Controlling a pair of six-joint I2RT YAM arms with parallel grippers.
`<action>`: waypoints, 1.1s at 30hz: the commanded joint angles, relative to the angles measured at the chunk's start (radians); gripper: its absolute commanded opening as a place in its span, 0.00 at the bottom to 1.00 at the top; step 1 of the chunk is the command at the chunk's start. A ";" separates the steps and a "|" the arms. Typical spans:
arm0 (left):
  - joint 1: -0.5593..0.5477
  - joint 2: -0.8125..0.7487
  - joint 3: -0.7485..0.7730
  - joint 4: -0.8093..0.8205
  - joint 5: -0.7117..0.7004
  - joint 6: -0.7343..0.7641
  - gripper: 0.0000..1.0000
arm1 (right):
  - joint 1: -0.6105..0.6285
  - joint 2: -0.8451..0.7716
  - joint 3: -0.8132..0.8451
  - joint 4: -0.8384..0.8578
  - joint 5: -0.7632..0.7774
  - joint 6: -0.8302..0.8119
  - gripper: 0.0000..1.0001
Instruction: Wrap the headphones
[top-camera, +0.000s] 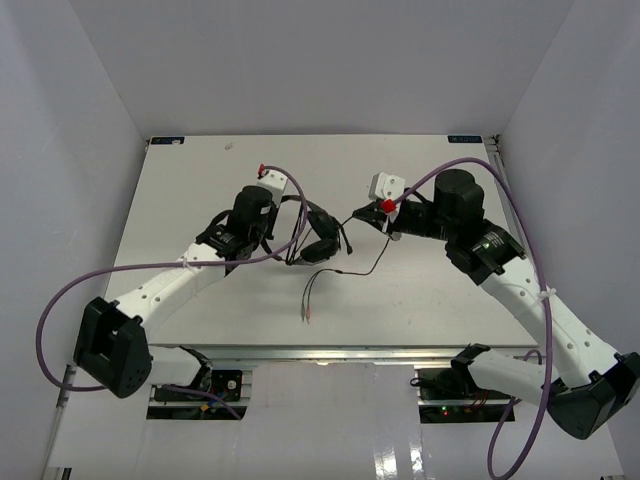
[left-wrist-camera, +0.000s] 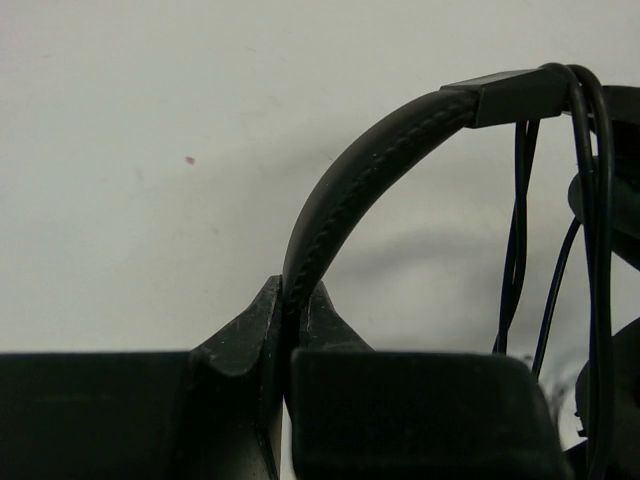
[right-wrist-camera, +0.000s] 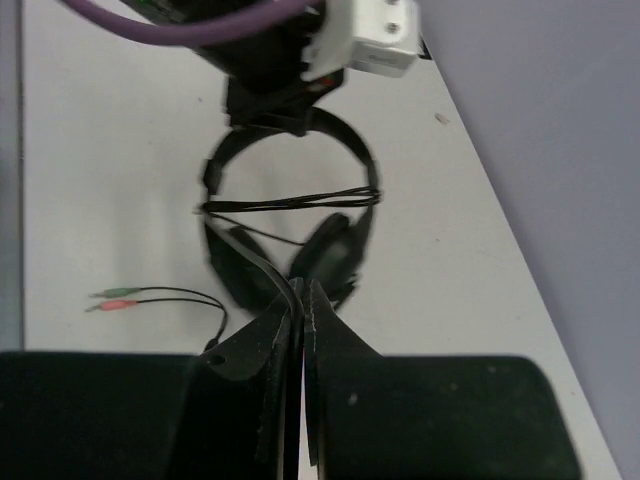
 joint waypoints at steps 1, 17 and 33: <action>-0.058 -0.213 -0.065 -0.010 0.254 0.108 0.00 | 0.001 0.035 0.073 0.032 0.196 -0.120 0.08; -0.147 -0.490 -0.004 -0.118 0.638 -0.007 0.00 | -0.177 0.194 -0.023 0.216 0.104 0.083 0.08; -0.147 -0.250 0.487 0.310 0.292 -0.444 0.00 | -0.229 0.267 -0.389 0.872 -0.464 0.733 0.08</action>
